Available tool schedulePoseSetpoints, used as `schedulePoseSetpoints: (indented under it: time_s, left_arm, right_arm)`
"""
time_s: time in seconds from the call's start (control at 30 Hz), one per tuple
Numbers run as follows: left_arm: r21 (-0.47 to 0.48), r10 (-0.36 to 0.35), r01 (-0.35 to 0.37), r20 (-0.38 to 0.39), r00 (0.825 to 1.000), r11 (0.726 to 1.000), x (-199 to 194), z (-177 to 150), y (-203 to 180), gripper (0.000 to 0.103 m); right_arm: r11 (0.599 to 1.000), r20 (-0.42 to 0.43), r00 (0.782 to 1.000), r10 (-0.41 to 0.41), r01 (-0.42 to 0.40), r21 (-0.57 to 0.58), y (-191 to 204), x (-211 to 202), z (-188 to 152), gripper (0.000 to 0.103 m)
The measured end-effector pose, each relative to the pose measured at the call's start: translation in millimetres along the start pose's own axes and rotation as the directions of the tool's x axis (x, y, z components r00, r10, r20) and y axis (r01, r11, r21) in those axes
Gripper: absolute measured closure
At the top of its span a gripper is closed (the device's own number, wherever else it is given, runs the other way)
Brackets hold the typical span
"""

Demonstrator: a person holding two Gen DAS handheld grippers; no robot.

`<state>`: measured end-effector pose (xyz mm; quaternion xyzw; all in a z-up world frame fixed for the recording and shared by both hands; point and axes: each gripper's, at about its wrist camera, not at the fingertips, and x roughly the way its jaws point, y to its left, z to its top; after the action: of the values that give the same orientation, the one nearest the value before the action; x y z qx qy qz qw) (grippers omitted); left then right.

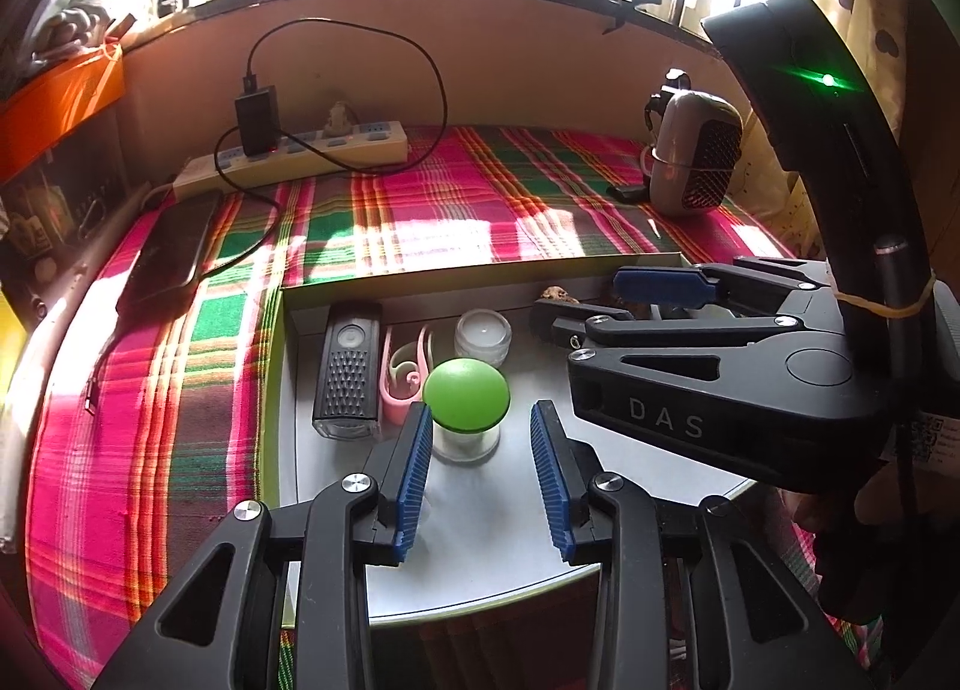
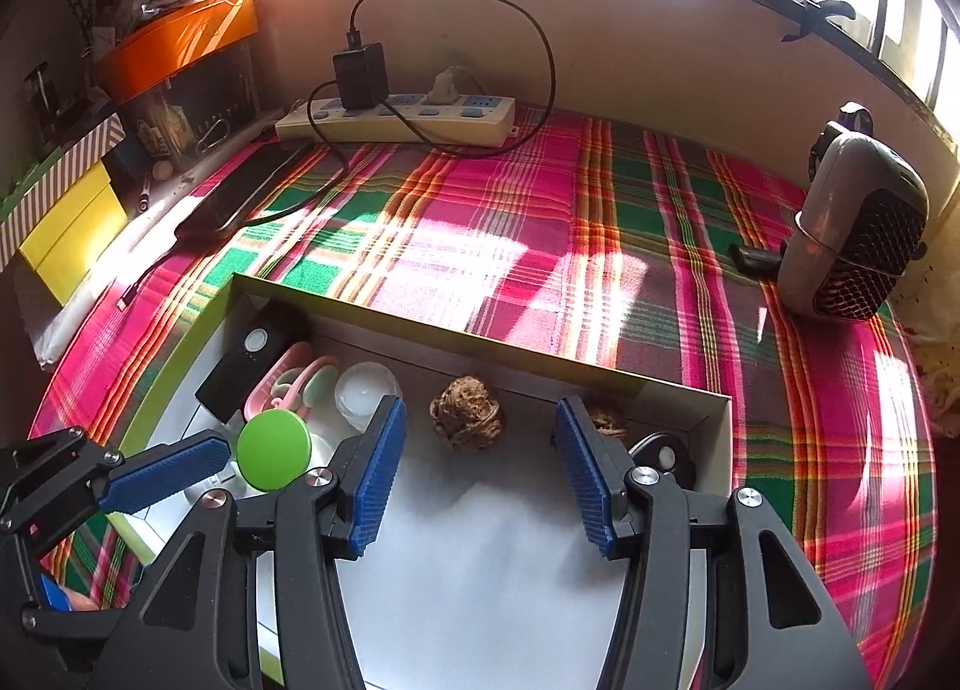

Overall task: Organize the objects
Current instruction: 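Withdraw both open tools from the box toward the remaining items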

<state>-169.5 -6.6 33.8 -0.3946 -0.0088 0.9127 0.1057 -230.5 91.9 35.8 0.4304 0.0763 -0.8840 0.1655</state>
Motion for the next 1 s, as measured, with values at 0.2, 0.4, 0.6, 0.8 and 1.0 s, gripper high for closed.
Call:
schedulePoseSetpoints:
  time_s: [0.2, 0.4, 0.6, 0.8, 1.0]
  left_arm:
    - [-0.001, 0.006, -0.006, 0.017, 1.0, 1.0, -15.5, -5.7, -2.8, 0.071]
    - [0.005, 0.01, -0.01, 0.045, 0.999, 1.0, -37.4, -12.9, -7.4, 0.071]
    - [0.003, 0.01, -0.01, 0.051, 0.999, 1.0, -51.9, -24.8, -11.6, 0.071]
    - [0.006, -0.008, 0.007, 0.054, 0.999, 1.0, -65.5, -43.4, -16.4, 0.071]
    - [-0.02, -0.028, 0.029, 0.036, 0.999, 0.999, -68.1, -62.1, -12.9, 0.071]
  right_arm:
    - [1.0, 0.031, 1.0, -0.001, 0.001, 0.007, 3.5, -19.8, -5.7, 0.05]
    - [1.0, 0.064, 0.998, -0.003, 0.002, 0.015, 8.9, -42.7, -15.5, 0.05]
    - [1.0, 0.091, 0.996, -0.009, 0.006, 0.027, 10.0, -67.3, -36.6, 0.05]
    - [0.999, 0.102, 0.995, -0.016, 0.011, 0.05, 7.1, -89.0, -70.9, 0.05]
    - [0.998, 0.076, 0.997, 0.006, -0.011, 0.063, 7.0, -95.7, -108.1, 0.05]
